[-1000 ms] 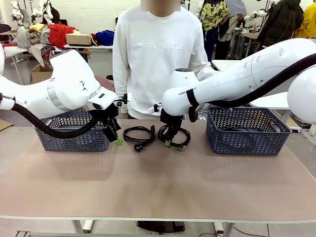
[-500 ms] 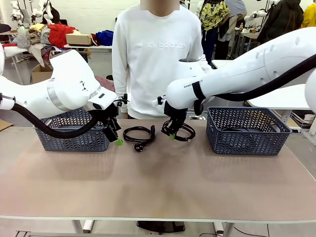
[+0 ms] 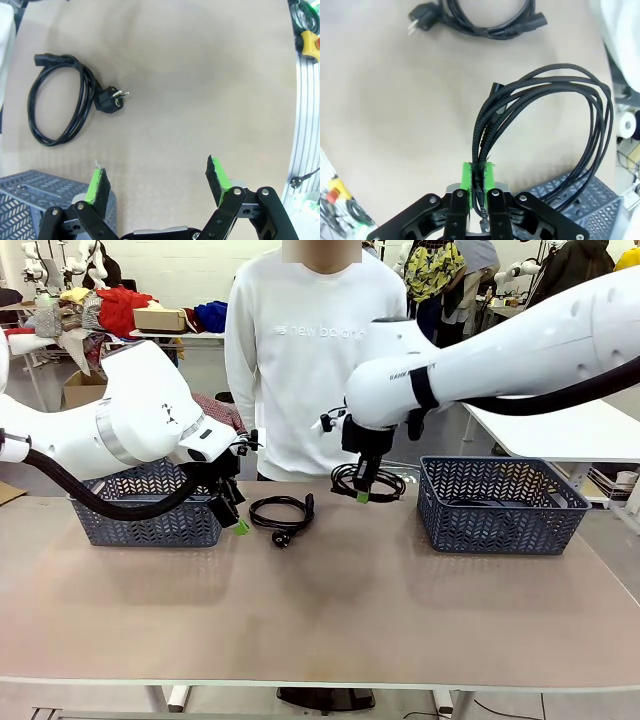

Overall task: Organize the cables according to human instructions.
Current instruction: Pick up a bundle of cables and place it in the basket indicated by the human.

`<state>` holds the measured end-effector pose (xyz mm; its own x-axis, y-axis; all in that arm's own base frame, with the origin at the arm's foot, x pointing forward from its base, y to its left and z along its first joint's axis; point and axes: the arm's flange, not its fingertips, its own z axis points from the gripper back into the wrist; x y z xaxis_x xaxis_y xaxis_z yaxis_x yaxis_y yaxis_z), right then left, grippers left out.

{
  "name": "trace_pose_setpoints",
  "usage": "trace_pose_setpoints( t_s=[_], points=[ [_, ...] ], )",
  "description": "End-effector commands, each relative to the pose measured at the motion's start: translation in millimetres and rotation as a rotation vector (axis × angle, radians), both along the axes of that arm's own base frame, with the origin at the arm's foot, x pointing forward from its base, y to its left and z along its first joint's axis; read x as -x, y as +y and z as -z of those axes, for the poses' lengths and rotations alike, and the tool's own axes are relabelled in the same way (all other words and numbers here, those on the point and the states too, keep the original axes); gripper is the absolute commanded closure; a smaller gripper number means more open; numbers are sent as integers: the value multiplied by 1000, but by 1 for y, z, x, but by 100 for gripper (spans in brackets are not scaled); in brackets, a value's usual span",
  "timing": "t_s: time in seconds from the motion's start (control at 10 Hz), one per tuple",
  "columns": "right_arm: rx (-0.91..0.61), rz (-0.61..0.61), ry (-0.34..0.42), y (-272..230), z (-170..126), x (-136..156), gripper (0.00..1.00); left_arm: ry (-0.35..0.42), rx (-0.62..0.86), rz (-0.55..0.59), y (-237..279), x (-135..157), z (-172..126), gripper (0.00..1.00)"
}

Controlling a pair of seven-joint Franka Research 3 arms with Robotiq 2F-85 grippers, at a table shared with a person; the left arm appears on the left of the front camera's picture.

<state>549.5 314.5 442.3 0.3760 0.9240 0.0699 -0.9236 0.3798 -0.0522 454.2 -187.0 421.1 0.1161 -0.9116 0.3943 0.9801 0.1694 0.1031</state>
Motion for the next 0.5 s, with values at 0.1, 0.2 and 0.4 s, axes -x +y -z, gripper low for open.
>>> trace_pose_setpoints(
  t_s=[0.1, 0.2, 0.4],
  points=[
    [-6, -96, -15, -40, -38, 17, 100, -5, 1, -2, 1, 1, 0, 0],
    [3, -115, -32, -54, -45, 20, 100, -5, 1, -2, 1, 1, 0, 0],
    [16, -153, -70, -87, -52, 27, 100, -5, 1, -2, 1, 1, 0, 0]
  ],
)
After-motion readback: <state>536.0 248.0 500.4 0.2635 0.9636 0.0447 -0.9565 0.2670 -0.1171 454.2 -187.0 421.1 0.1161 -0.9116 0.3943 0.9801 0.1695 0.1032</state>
